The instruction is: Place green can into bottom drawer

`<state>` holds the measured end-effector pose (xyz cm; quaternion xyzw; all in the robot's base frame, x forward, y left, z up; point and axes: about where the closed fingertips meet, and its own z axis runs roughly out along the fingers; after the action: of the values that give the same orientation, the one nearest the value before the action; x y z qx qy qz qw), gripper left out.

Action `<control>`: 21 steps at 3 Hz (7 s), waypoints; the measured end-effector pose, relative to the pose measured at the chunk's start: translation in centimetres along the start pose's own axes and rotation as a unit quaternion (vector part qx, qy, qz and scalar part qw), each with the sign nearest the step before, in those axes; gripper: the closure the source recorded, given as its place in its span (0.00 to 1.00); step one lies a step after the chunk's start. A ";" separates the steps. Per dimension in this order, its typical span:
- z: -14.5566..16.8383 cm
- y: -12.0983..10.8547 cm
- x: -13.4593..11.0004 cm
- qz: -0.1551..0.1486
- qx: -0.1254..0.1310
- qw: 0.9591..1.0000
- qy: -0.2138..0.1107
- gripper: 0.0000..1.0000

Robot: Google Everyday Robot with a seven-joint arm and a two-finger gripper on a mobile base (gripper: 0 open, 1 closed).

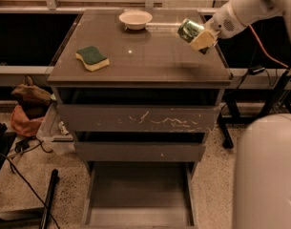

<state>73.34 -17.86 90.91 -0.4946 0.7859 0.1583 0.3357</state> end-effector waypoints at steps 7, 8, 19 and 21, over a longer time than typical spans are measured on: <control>2.5 14.5 2.2 0.032 -0.058 0.996 -0.067 1.00; 2.5 14.5 2.2 0.032 -0.058 0.996 -0.067 1.00; 36.8 34.4 22.9 0.146 -0.093 0.984 -0.035 1.00; 46.2 34.5 30.6 0.173 -0.091 0.980 -0.039 1.00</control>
Offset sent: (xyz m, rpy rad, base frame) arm -0.0119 0.0159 0.0201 0.0295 -0.0306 0.0139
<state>51.24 4.32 33.59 -0.3727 0.8284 0.3040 0.2870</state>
